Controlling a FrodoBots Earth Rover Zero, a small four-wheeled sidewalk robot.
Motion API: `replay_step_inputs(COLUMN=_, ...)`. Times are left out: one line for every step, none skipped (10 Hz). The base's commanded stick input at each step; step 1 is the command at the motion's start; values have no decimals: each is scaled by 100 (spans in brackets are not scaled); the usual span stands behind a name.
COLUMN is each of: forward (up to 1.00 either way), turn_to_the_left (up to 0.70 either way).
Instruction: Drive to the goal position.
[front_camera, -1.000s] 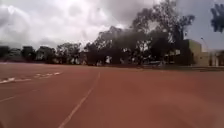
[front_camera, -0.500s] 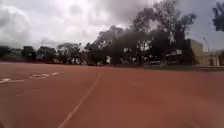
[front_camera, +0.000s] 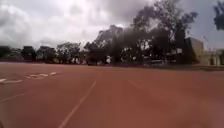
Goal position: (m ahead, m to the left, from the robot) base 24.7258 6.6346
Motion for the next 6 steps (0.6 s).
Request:
replay_step_inputs(forward=60, turn_to_the_left=0)
replay_step_inputs(forward=60, turn_to_the_left=0)
replay_step_inputs(forward=60, turn_to_the_left=0)
replay_step_inputs(forward=60, turn_to_the_left=0)
replay_step_inputs(forward=60, turn_to_the_left=0)
replay_step_inputs(forward=60, turn_to_the_left=0)
